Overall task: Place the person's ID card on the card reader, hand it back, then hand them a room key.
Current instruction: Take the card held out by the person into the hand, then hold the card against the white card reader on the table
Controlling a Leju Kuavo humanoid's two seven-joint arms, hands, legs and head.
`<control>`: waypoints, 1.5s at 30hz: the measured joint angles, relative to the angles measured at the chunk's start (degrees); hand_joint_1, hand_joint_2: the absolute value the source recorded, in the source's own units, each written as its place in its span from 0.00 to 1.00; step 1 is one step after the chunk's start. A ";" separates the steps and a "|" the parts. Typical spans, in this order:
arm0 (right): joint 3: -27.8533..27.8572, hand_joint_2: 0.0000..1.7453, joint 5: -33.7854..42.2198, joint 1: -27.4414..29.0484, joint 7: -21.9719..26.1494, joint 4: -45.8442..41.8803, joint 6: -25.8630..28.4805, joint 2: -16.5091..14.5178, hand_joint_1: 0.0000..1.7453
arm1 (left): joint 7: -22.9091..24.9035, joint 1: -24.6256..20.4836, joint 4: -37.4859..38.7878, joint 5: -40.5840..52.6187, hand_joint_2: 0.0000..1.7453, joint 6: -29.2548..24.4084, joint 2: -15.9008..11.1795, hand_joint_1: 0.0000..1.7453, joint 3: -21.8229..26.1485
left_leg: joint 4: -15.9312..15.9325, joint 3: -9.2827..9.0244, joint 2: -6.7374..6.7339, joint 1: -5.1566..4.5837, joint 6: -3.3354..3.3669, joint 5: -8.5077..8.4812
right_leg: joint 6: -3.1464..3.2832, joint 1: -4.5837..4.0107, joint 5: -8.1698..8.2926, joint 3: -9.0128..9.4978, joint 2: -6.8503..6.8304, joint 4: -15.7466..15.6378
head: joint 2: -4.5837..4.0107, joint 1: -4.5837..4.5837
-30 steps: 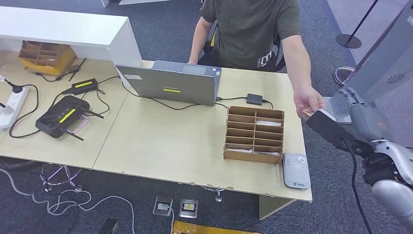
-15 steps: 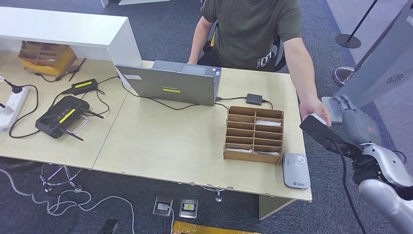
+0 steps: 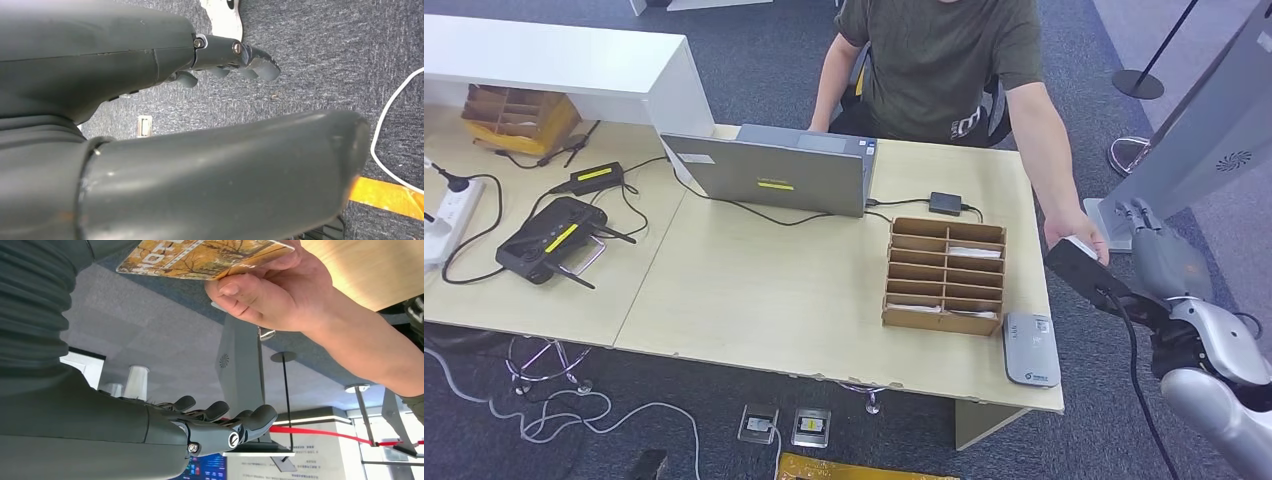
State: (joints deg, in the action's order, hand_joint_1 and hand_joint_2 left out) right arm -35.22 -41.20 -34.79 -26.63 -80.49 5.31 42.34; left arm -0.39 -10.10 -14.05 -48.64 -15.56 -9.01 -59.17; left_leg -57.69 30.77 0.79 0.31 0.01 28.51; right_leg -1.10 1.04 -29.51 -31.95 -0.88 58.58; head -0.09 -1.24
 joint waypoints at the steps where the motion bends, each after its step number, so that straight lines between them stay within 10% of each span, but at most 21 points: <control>1: 0.04 1.00 -0.16 0.02 -0.03 0.02 -0.08 0.04 0.06 | 0.00 0.00 0.00 0.03 0.00 0.00 0.00 0.00 0.00 | 0.00 0.00 0.00 0.00 0.00 0.00 | 0.00 0.00 0.00 0.00 0.00 0.00 | 0.00 0.00; 4: 0.19 1.00 -0.31 0.10 -0.11 0.03 -0.20 0.38 0.26 | 0.00 0.01 0.00 0.24 0.00 0.05 0.00 0.00 0.00 | 0.00 0.00 0.00 0.00 0.00 0.00 | 0.00 0.00 0.00 0.00 0.00 0.00 | 0.00 -0.01; 8: 0.56 1.00 -0.39 0.49 -0.13 0.01 -0.80 0.98 1.00 | 0.00 0.02 0.00 0.31 0.00 0.06 0.00 0.00 0.00 | 0.00 0.00 0.00 0.00 0.00 0.01 | 0.00 0.00 0.00 0.00 0.00 -0.01 | 0.00 0.01; 45: -4.01 1.00 -0.66 4.01 0.86 -0.25 -7.94 0.44 1.00 | 0.00 0.24 0.00 0.53 0.00 -0.10 -0.03 0.00 0.06 | 0.02 0.03 0.00 0.01 0.00 0.00 | 0.00 -0.01 0.00 0.01 -0.01 0.01 | 0.00 -0.01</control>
State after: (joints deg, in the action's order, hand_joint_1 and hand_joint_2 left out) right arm -39.23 -41.86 -30.78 -25.77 -80.74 -2.63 42.78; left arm -0.39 -9.86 -14.05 -48.11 -15.66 -9.03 -59.11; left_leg -57.67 30.80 0.79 0.32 0.01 28.51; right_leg -1.10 1.03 -29.51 -31.94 -0.90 58.58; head -0.09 -1.24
